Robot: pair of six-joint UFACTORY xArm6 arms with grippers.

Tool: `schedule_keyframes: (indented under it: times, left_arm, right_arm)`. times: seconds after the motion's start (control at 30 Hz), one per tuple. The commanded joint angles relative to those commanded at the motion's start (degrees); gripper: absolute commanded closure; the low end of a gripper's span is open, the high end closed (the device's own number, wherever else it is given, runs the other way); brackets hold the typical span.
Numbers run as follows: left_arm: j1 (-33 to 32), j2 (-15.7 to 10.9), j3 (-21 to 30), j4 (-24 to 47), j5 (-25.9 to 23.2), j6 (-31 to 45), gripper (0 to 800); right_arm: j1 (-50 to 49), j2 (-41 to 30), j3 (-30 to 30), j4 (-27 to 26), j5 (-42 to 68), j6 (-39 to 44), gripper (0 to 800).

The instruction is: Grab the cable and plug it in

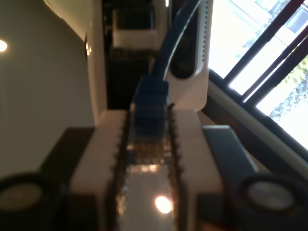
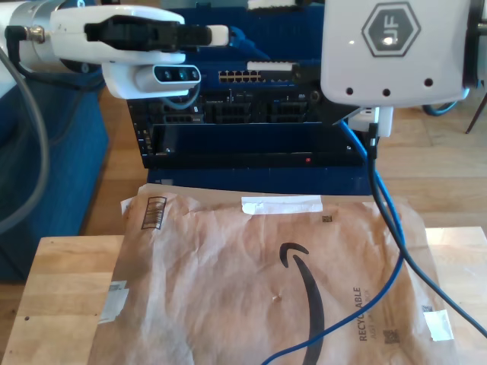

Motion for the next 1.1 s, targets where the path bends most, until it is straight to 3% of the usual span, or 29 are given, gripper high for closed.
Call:
schedule_keyframes:
  times: [1.1]
  left_arm:
    - [-0.44,0.0,2.29,-2.64,1.05,-4.22,771]
  right_arm:
    - [3.16,1.23,0.97,-0.09,-4.13,-1.58,427]
